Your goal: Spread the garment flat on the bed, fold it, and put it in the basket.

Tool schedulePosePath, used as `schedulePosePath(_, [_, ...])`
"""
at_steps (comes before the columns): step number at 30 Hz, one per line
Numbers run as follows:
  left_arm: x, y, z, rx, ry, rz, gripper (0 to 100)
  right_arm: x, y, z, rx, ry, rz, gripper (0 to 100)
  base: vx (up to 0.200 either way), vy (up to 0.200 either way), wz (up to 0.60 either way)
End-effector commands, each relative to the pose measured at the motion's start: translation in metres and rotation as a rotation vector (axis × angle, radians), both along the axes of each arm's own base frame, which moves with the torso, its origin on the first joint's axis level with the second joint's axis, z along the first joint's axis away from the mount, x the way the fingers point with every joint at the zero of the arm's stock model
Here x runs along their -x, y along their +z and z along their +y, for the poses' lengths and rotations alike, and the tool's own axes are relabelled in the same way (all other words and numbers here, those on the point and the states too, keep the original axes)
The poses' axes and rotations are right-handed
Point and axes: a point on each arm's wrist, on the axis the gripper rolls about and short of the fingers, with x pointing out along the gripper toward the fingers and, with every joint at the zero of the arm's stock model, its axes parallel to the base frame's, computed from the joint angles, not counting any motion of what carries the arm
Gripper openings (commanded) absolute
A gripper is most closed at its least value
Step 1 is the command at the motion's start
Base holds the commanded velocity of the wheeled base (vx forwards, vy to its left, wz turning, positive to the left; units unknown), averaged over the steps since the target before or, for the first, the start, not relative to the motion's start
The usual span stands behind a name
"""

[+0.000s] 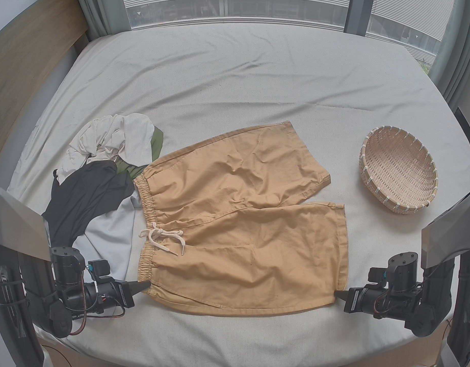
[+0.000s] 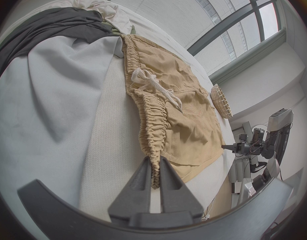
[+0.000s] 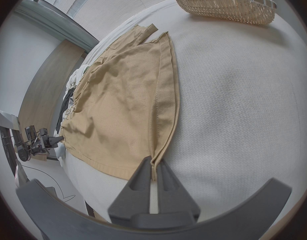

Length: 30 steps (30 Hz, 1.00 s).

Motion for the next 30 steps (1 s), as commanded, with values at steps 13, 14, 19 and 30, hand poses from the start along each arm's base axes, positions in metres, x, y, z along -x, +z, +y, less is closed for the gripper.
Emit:
schedulePosePath(13, [0.030,0.040,0.000,0.170,-0.005,0.029,0,0.022,0.031,-0.008,-0.010,0.004,-0.011,0,0.000,0.000,0.00])
schedulePosePath(14, [0.031,0.038,0.001,0.166,0.003,0.047,0,0.023,0.031,-0.008,-0.003,0.008,-0.001,0,0.000,0.000,0.00])
schedulePosePath(19, [0.037,0.028,0.006,0.118,0.006,0.126,0,0.034,0.037,-0.013,0.045,0.028,0.036,0,0.000,0.000,0.00])
schedulePosePath(30, [0.057,0.026,0.007,0.026,-0.071,0.228,0,0.058,0.046,-0.021,0.119,0.074,0.134,0,0.000,0.000,0.00])
